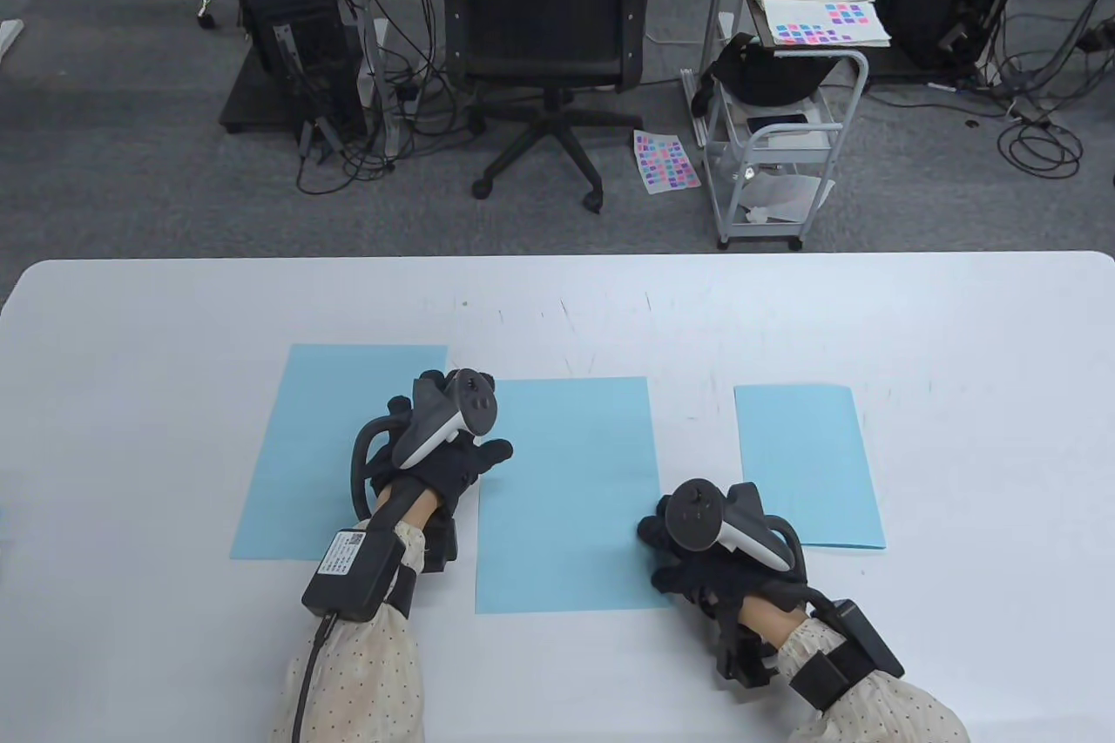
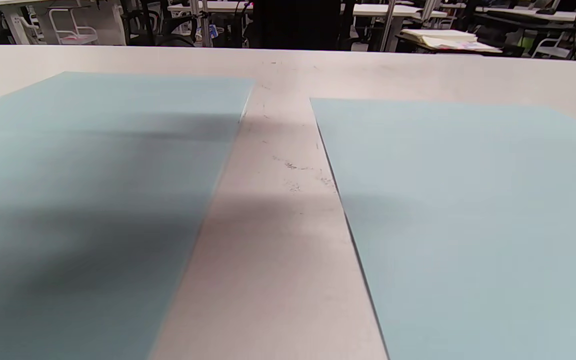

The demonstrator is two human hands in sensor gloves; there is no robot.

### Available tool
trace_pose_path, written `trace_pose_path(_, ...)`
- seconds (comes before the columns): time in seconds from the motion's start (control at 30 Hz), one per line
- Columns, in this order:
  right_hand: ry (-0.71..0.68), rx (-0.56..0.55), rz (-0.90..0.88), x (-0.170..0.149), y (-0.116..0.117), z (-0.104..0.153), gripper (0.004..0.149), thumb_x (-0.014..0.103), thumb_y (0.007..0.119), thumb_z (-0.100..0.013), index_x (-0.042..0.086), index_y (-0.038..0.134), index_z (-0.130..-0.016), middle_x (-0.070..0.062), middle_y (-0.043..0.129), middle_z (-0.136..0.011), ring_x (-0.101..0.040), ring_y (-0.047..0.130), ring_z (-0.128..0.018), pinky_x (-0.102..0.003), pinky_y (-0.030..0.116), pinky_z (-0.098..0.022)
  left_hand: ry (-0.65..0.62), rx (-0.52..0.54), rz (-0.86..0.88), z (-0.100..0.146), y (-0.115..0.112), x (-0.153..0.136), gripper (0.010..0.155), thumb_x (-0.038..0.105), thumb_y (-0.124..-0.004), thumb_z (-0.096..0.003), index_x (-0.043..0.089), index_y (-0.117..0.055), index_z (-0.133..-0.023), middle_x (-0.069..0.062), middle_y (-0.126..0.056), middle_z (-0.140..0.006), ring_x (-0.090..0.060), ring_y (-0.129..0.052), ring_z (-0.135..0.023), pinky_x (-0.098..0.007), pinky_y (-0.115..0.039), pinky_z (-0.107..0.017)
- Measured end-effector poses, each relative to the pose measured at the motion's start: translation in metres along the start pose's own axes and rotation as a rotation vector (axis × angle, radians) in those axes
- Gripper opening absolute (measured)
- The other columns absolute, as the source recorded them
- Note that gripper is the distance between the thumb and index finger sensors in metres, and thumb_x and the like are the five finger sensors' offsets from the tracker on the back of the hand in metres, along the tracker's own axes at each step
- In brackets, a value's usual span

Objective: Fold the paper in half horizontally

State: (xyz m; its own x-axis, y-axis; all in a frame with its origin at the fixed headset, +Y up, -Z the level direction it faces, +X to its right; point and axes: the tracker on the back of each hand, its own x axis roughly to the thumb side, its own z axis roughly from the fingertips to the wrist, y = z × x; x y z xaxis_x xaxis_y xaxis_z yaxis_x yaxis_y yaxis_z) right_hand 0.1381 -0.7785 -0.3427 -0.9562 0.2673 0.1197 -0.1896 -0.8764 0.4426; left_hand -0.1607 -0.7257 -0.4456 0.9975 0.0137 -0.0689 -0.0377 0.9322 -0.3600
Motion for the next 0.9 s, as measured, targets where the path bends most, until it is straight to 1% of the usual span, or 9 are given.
trace_pose_path(0.07, 0.000, 0.002, -0.002, 0.000, 0.000, 0.000, 0.065, 0.038, 0.078, -0.045, 0.038, 0.049, -0.103, 0.009, 0.032, -0.117, -0.032, 0.020, -0.108, -0.066, 0.015, -0.073, 0.016, -0.013, 0.004, -0.012, -0.004, 0.002, 0.083, 0.067, -0.061, -0.0337, 0.052, -0.021, -0.106, 0.022, -0.015, -0.120, -0.009, -0.008, -0.115, -0.046, -0.021, -0.091)
trace_pose_path(0.13, -0.001, 0.001, -0.003, 0.000, 0.000, 0.000, 0.065, 0.038, 0.078, -0.045, 0.037, 0.049, -0.103, 0.009, 0.032, -0.117, -0.032, 0.020, -0.108, -0.065, 0.015, -0.073, 0.034, -0.049, 0.004, -0.025, -0.009, 0.005, 0.082, 0.066, -0.061, -0.0344, 0.051, -0.023, -0.106, 0.022, -0.014, -0.120, -0.009, -0.007, -0.115, -0.045, -0.020, -0.090)
trace_pose_path(0.23, -0.002, 0.003, -0.006, -0.001, 0.000, 0.000, 0.065, 0.038, 0.078, -0.045, 0.038, 0.049, -0.103, 0.010, 0.032, -0.117, -0.032, 0.020, -0.108, -0.066, 0.014, -0.073, 0.071, -0.091, -0.008, -0.042, -0.017, 0.009, 0.083, 0.066, -0.061, -0.0348, 0.051, -0.021, -0.106, 0.022, -0.012, -0.119, -0.009, -0.005, -0.114, -0.045, -0.019, -0.090)
trace_pose_path(0.33, -0.004, 0.005, -0.011, -0.001, 0.000, 0.000, 0.065, 0.038, 0.078, -0.045, 0.038, 0.048, -0.103, 0.010, 0.032, -0.117, -0.032, 0.019, -0.108, -0.065, 0.014, -0.073, 0.107, -0.136, -0.026, -0.054, -0.022, 0.012, 0.084, 0.066, -0.061, -0.0347, 0.051, -0.019, -0.106, 0.022, -0.009, -0.119, -0.009, -0.001, -0.113, -0.044, -0.017, -0.090)
trace_pose_path(0.4, -0.005, 0.018, -0.013, -0.001, 0.000, -0.001, 0.065, 0.038, 0.078, -0.045, 0.038, 0.048, -0.103, 0.010, 0.030, -0.117, -0.032, 0.018, -0.107, -0.065, 0.014, -0.073, 0.114, -0.178, -0.020, -0.061, -0.025, 0.014, 0.083, 0.066, -0.061, -0.0345, 0.050, -0.021, -0.106, 0.022, -0.009, -0.118, -0.008, 0.000, -0.112, -0.044, -0.016, -0.090)
trace_pose_path(0.5, -0.005, 0.021, -0.012, -0.001, 0.000, -0.001, 0.065, 0.038, 0.078, -0.045, 0.038, 0.048, -0.103, 0.010, 0.030, -0.117, -0.032, 0.018, -0.107, -0.065, 0.014, -0.073, 0.117, -0.194, 0.006, -0.068, -0.026, 0.016, 0.084, 0.067, -0.060, -0.0344, 0.050, -0.019, -0.106, 0.022, -0.007, -0.118, -0.008, 0.003, -0.111, -0.042, -0.014, -0.089)
trace_pose_path(0.7, -0.006, 0.023, -0.019, -0.002, 0.000, -0.001, 0.065, 0.038, 0.078, -0.045, 0.038, 0.047, -0.103, 0.010, 0.030, -0.116, -0.031, 0.017, -0.107, -0.065, 0.014, -0.073, 0.158, -0.203, -0.058, -0.082, -0.029, 0.020, 0.085, 0.067, -0.059, -0.0344, 0.050, -0.016, -0.106, 0.021, -0.004, -0.118, -0.009, 0.005, -0.110, -0.042, -0.012, -0.089)
trace_pose_path(0.83, -0.006, 0.023, -0.020, -0.002, 0.000, -0.001, 0.065, 0.038, 0.077, -0.045, 0.038, 0.047, -0.103, 0.010, 0.029, -0.116, -0.031, 0.017, -0.107, -0.065, 0.014, -0.073, 0.168, -0.219, -0.066, -0.088, -0.035, 0.022, 0.088, 0.068, -0.058, -0.0335, 0.049, -0.012, -0.106, 0.020, 0.003, -0.116, -0.010, 0.011, -0.108, -0.044, -0.010, -0.089)
trace_pose_path(0.9, -0.005, 0.029, -0.018, -0.002, 0.000, -0.001, 0.065, 0.038, 0.077, -0.045, 0.038, 0.047, -0.103, 0.010, 0.029, -0.116, -0.031, 0.016, -0.107, -0.065, 0.013, -0.073, 0.177, -0.234, -0.086, -0.090, -0.037, 0.023, 0.086, 0.067, -0.057, -0.0330, 0.050, -0.013, -0.105, 0.021, 0.002, -0.116, -0.010, 0.012, -0.107, -0.044, -0.009, -0.089)
